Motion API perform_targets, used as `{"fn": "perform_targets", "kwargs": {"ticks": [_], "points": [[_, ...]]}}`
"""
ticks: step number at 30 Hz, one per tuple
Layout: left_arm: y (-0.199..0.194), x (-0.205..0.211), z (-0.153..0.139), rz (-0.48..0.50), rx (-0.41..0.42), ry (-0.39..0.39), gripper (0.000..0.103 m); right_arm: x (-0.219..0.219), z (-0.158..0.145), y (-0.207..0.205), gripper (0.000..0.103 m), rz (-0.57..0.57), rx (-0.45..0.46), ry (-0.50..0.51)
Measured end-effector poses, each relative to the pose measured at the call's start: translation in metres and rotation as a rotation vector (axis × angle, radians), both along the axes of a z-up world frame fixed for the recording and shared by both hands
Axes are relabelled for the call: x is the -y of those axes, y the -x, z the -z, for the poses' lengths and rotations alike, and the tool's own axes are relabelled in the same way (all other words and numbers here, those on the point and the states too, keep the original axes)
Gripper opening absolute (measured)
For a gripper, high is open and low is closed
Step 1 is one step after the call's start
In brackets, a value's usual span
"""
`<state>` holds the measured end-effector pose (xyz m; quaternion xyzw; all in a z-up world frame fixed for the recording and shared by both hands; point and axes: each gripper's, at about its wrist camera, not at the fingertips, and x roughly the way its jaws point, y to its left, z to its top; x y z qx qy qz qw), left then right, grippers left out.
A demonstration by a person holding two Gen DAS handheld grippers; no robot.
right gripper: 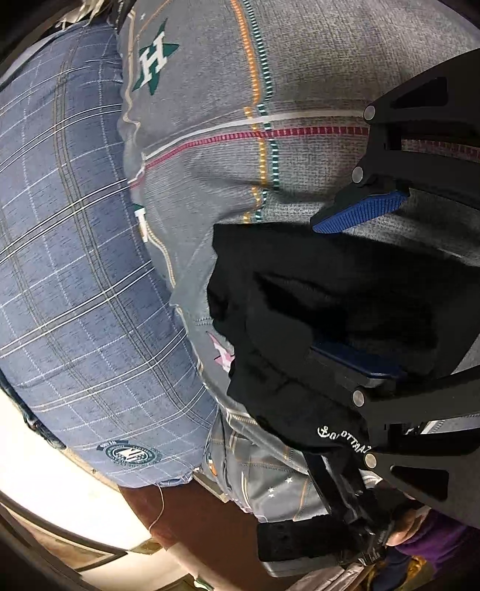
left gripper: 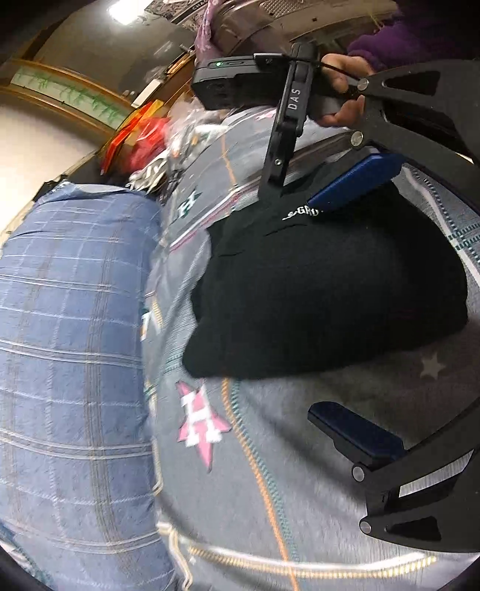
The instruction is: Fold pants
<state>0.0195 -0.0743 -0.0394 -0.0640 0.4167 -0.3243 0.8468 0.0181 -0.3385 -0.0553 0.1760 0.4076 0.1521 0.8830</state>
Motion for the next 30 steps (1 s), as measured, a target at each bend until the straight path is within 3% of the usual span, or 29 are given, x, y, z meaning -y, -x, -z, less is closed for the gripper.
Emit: {"fn": "perform_targets", "kwargs": {"ticks": [4, 9, 11, 15, 19, 21, 23, 30], "points": [[-0.009, 0.002, 0.011, 0.021, -0.091, 0.068, 0.103, 0.004, 0.007, -0.003, 0.067, 0.004, -0.024, -0.043], [-0.009, 0.001, 0.012, 0.033, -0.109, 0.111, 0.103, -0.005, 0.006, -0.002, 0.066, -0.049, -0.016, -0.067], [-0.008, 0.001, 0.011, 0.041, -0.119, 0.141, 0.103, -0.009, 0.004, -0.001, 0.056, -0.055, 0.002, -0.037], [-0.003, 0.001, 0.006, 0.041, -0.085, 0.149, 0.099, -0.014, -0.002, 0.004, 0.012, -0.032, 0.055, 0.054], [0.001, -0.001, -0.005, 0.042, -0.038, 0.173, 0.087, -0.013, -0.007, 0.007, 0.010, -0.030, 0.085, 0.058], [0.000, -0.003, -0.009, 0.037, -0.031, 0.190, 0.076, -0.015, -0.013, 0.011, 0.010, -0.029, 0.127, 0.071], [0.000, -0.005, -0.013, 0.030, -0.021, 0.206, 0.072, -0.017, -0.021, 0.017, 0.010, -0.030, 0.172, 0.074], [0.009, -0.022, -0.043, -0.017, 0.087, 0.224, 0.071, -0.035, -0.048, 0.023, 0.010, -0.040, 0.304, 0.081]]}}
